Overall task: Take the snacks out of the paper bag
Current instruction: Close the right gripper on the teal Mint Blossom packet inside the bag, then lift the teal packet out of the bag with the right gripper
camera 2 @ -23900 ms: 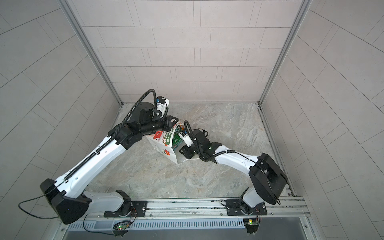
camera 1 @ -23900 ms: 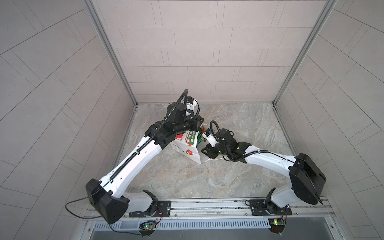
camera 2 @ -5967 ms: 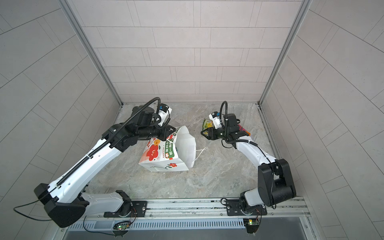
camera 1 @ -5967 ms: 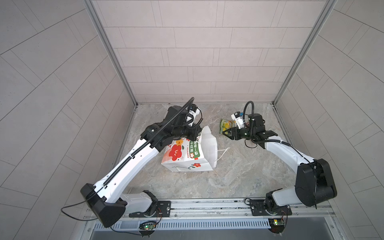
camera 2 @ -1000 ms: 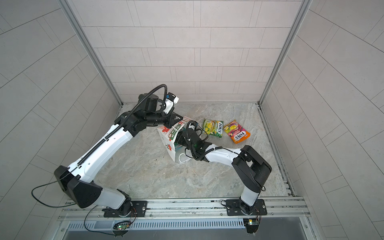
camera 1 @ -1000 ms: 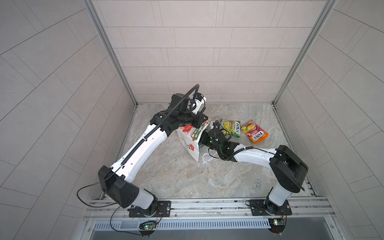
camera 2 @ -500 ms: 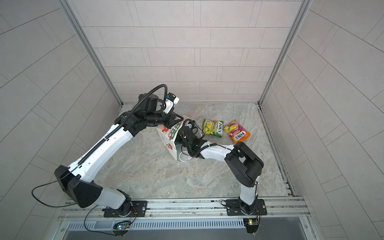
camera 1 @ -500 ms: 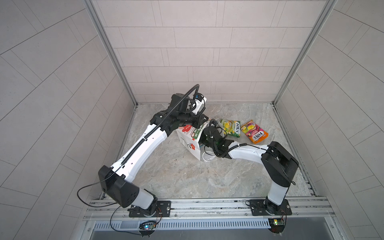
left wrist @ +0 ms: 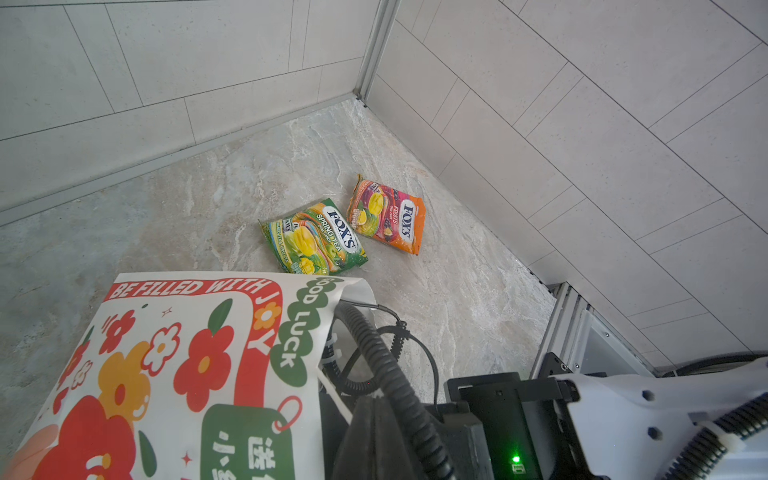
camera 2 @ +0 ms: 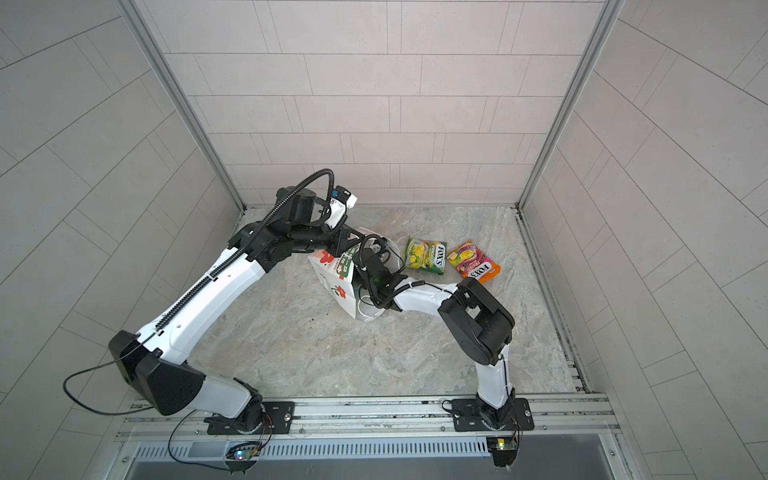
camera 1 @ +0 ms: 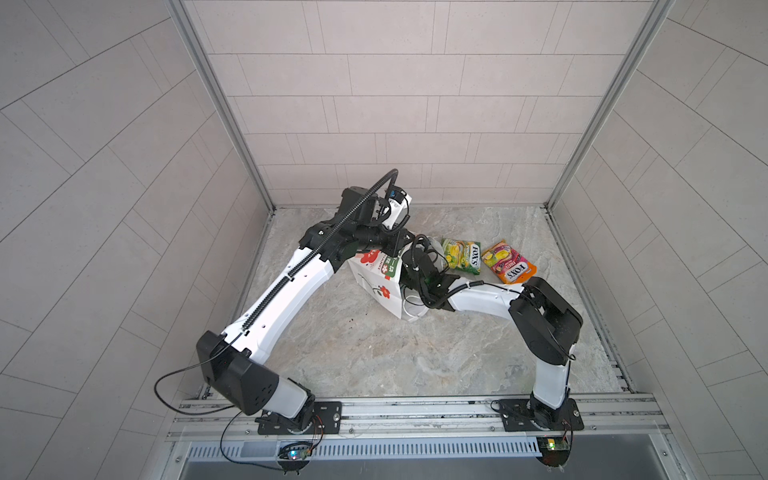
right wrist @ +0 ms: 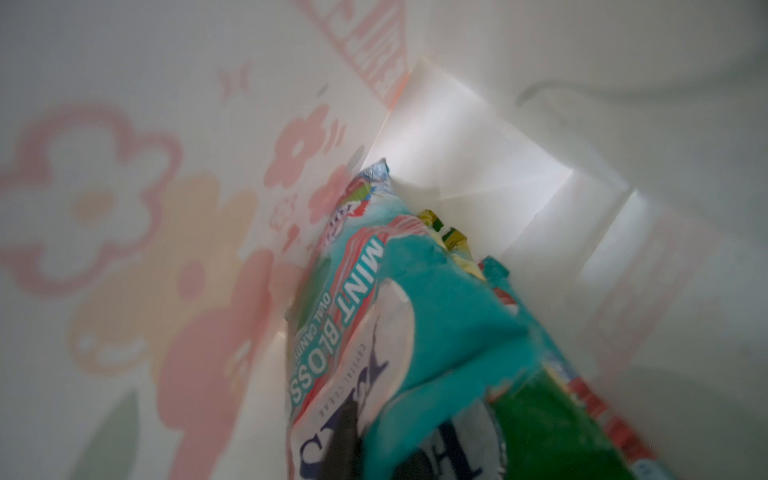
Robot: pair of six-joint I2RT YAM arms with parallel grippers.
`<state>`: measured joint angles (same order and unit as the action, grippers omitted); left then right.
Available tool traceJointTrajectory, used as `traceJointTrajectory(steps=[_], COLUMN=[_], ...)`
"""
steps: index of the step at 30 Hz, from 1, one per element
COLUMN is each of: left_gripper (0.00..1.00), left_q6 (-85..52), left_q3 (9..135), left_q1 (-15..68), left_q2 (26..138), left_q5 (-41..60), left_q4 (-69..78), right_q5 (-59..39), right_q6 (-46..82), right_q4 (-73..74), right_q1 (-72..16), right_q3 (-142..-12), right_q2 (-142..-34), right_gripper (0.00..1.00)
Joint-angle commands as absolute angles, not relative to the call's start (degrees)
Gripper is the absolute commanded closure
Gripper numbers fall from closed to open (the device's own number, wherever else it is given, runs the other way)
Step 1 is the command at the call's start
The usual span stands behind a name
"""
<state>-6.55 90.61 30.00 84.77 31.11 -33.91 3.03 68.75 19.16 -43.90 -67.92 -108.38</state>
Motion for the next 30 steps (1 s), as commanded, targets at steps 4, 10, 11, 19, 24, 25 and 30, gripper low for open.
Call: traceJointTrajectory(steps=[4,10,11,19,24,25,30], left_gripper=[1.0,1.0,1.0,1.0,1.0,1.0,1.0], left_q6=[-5.5,-5.1,-5.1,-5.3,-5.3,-5.4,-5.6], left_q3=[90.4,90.1,90.1,90.1,90.0,90.0,90.0], left_q1=[29.6,29.4,29.4,29.1,29.0,29.0,28.9], left_q2=[83.6,83.6,83.6,83.8,83.8,83.8,84.0], left_q5=[27.9,23.5,22.9,20.3,20.0,19.8,19.4], left_q4=[-33.8,-34.2,-34.2,-34.4,-34.5,-34.5,-34.4], right_q5=[2.6,0.3,-0.1,-2.5,-3.4,-3.8,-7.4], right_q6=[64.5,61.8,61.4,59.3,58.7,58.4,57.2], right_q4=[15.9,15.1,14.9,13.2,12.4,12.1,13.9], right_q1=[-43.2,-43.0,-43.0,-42.1,-40.8,-40.5,-39.0], right_q3=[-66.7,-63.2,-62.8,-58.4,-55.0,-54.5,-52.1], right_q2=[-104.6,-99.9,-99.2,-92.1,-87.5,-86.5,-82.8], right_gripper=[1.0,1.0,1.0,1.0,1.0,1.0,1.0])
